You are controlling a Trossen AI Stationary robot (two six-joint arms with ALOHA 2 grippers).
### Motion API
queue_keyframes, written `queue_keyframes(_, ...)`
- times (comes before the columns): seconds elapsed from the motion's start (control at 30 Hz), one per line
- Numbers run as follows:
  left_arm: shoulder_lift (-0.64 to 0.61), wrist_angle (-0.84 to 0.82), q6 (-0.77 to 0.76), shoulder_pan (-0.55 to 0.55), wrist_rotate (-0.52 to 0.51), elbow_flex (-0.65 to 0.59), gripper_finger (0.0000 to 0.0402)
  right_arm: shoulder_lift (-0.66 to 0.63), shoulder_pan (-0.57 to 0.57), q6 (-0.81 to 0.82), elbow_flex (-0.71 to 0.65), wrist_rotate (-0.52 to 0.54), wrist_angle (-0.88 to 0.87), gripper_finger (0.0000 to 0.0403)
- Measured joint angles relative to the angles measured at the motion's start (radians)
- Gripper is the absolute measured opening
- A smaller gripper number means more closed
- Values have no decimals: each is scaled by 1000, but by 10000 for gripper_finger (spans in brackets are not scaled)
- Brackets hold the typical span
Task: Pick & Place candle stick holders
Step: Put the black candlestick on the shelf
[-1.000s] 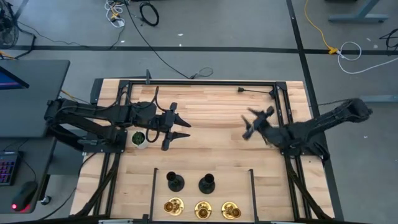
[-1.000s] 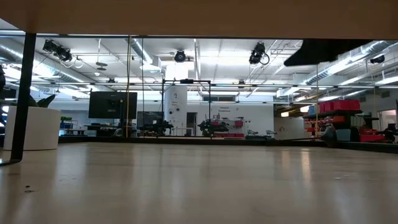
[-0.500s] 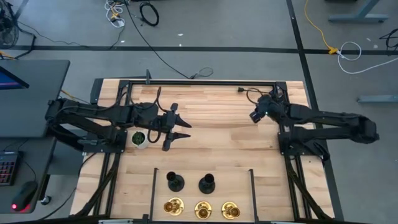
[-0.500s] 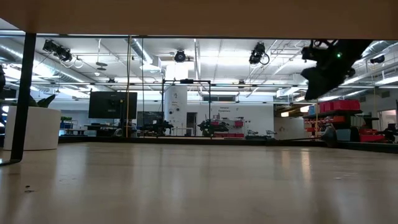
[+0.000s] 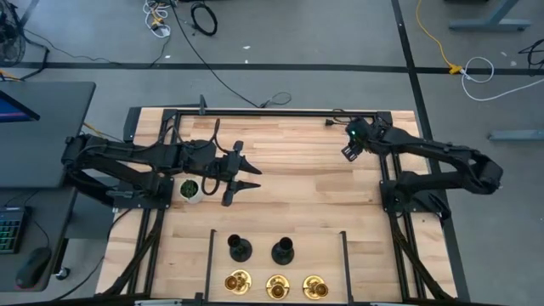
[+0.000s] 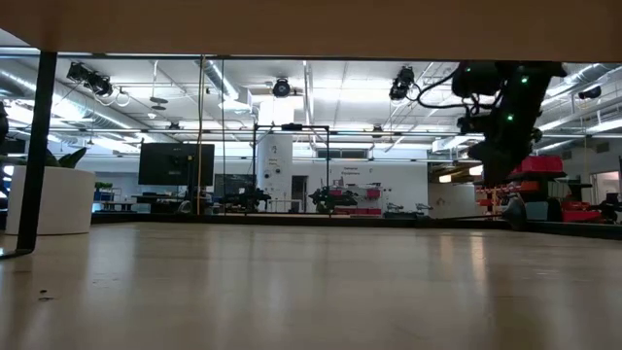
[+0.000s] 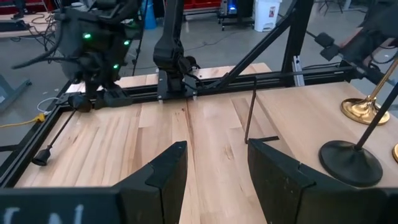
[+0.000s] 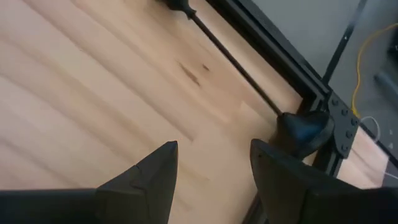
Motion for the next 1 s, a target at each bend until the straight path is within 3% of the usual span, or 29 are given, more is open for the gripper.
queue_keyframes(0.33,0,-5,0,0,0,0,170,199,-108,-160,114,-1,19,201)
queue_keyframes(0.63,0,-10,0,0,0,0,170,352,-190,-335,124,1,130,201)
queue_keyframes(1.0,0,-10,1,0,0,0,170,426,-231,-432,179,-18,150,201)
